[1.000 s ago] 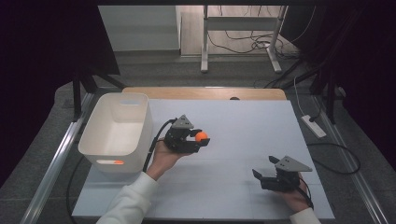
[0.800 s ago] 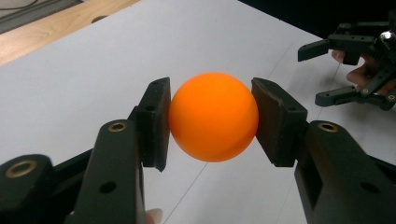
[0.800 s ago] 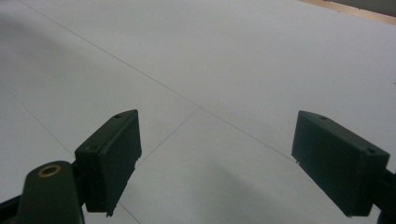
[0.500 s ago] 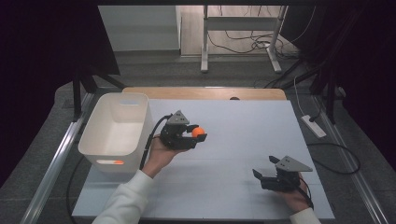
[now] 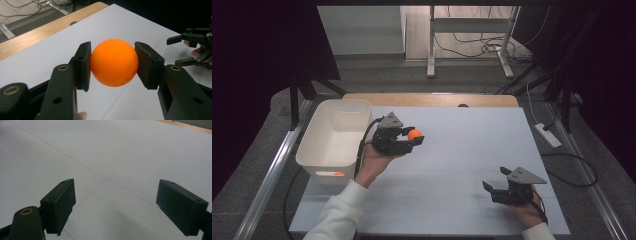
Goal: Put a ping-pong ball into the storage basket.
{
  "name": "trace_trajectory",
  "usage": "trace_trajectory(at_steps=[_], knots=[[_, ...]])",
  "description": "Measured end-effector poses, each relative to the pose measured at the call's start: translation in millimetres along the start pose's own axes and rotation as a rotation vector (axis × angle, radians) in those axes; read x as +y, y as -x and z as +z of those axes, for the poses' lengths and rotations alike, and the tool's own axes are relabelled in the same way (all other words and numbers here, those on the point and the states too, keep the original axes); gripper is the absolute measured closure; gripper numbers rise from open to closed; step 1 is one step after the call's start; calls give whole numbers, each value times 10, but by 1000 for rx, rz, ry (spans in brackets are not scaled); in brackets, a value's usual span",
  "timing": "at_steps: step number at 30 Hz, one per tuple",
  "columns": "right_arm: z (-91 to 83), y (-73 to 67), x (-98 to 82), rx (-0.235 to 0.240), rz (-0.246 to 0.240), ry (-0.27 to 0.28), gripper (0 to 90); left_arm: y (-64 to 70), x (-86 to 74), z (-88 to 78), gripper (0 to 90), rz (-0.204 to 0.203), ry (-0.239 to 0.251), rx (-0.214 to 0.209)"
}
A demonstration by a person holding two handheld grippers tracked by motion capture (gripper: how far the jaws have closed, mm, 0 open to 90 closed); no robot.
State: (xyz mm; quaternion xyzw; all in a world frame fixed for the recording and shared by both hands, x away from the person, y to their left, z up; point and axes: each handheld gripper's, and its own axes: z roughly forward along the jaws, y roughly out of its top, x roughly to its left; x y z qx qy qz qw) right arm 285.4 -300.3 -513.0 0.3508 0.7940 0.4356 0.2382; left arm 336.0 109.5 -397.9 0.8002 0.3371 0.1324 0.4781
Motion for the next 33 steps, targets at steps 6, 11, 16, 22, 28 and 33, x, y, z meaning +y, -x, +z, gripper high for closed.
trace_trajectory(at_steps=[6,11,16,22,28,33], knots=[[4,-2,2,-1,-1,-3,159,-55,4,-90,500,-4,4,32],[3,-3,4,0,0,-2,160,-105,-4,-161,500,-7,-3,64],[4,-3,4,0,0,-2,160,-161,4,-262,500,-17,13,89],[-1,-4,4,-1,-1,-1,160,-218,8,-362,500,-28,29,114],[1,-3,4,-1,0,-1,160,-270,-10,-456,500,-47,48,139],[4,-1,5,0,0,-1,160,-302,-21,-503,500,-55,52,155]])
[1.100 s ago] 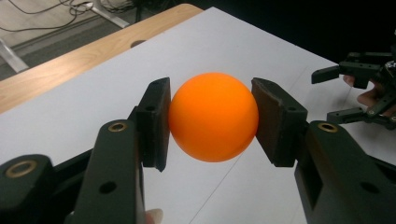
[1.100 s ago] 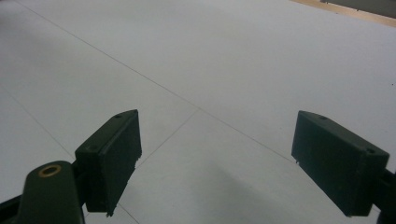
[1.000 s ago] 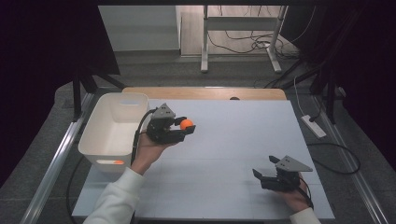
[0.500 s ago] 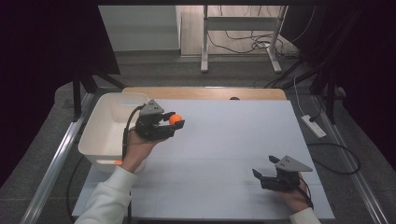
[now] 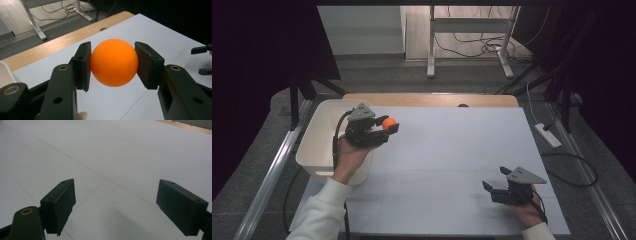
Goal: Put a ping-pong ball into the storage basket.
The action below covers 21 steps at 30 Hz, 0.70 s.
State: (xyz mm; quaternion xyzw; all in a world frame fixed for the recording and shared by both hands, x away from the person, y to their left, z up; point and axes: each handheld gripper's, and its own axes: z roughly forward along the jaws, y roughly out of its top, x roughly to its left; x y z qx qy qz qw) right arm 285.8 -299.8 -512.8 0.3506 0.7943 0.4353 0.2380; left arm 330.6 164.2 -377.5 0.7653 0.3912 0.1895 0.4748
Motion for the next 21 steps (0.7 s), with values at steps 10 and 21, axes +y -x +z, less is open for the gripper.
trace_trajectory(at_steps=[10,21], knots=[[-3,3,0,0,0,1,160,-87,-30,-75,500,-15,-2,39],[-18,0,-7,-11,2,-1,159,-219,-83,-204,500,-40,3,81]])
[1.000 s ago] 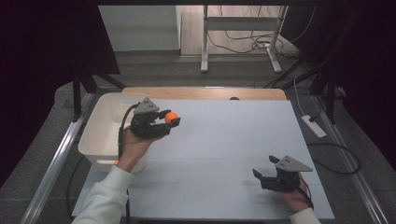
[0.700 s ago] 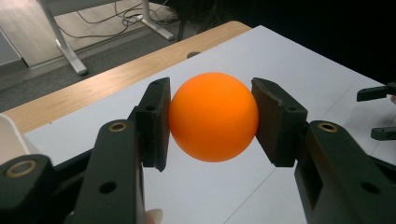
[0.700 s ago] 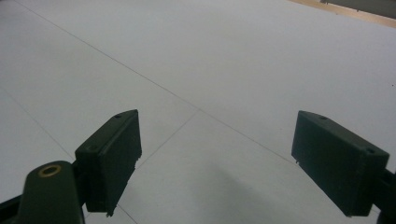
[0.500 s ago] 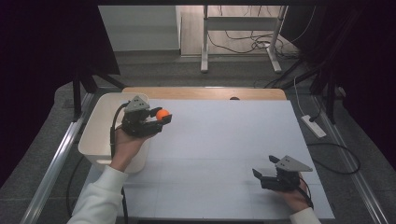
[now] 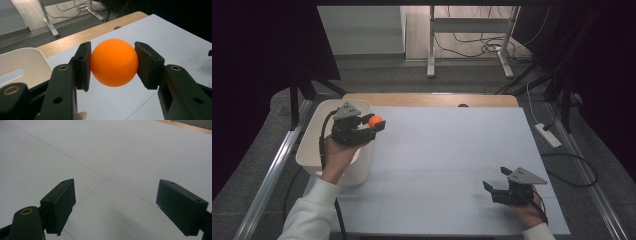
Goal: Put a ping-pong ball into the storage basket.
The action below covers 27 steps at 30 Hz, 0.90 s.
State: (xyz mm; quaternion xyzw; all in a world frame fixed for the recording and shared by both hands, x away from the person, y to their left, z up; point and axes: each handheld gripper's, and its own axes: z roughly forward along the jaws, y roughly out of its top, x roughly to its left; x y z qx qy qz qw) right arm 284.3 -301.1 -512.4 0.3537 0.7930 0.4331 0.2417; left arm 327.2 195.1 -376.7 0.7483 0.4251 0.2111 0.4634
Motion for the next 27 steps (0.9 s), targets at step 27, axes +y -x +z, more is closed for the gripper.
trace_trajectory(at_steps=[27], knots=[[-15,-5,-2,-2,0,0,160,-290,-107,-199,500,-58,-7,83]])
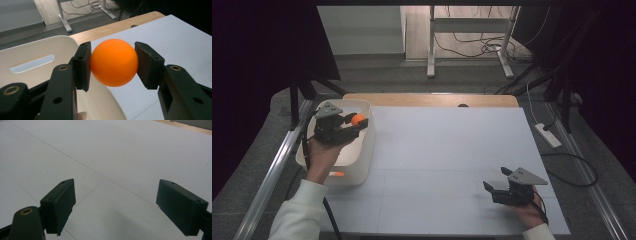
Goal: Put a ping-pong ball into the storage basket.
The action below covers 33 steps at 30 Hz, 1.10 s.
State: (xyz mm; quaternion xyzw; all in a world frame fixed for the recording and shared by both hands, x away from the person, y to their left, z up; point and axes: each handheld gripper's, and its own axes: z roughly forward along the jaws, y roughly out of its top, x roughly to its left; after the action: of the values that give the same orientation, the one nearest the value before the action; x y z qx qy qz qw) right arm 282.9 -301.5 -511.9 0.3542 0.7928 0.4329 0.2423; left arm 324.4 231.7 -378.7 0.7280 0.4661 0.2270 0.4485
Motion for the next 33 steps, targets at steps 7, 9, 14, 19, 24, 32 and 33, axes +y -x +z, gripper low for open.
trace_trajectory(at_steps=[7,9,14,19,24,32,33], knots=[[1,-1,0,1,0,0,159,-49,5,-29,500,-3,-4,16],[0,-1,1,1,0,0,160,-66,3,-32,500,-7,-6,20],[1,-4,1,1,-1,0,159,-115,-7,-22,499,-23,-12,29],[6,-3,-1,1,-1,-2,159,-22,32,-30,499,26,-17,47],[0,-6,-2,4,0,0,159,-22,57,6,500,26,-24,45],[-1,0,-7,3,0,1,160,-125,50,42,500,0,-37,64],[-1,-1,-7,3,0,1,159,-139,47,47,500,-4,-40,67]])
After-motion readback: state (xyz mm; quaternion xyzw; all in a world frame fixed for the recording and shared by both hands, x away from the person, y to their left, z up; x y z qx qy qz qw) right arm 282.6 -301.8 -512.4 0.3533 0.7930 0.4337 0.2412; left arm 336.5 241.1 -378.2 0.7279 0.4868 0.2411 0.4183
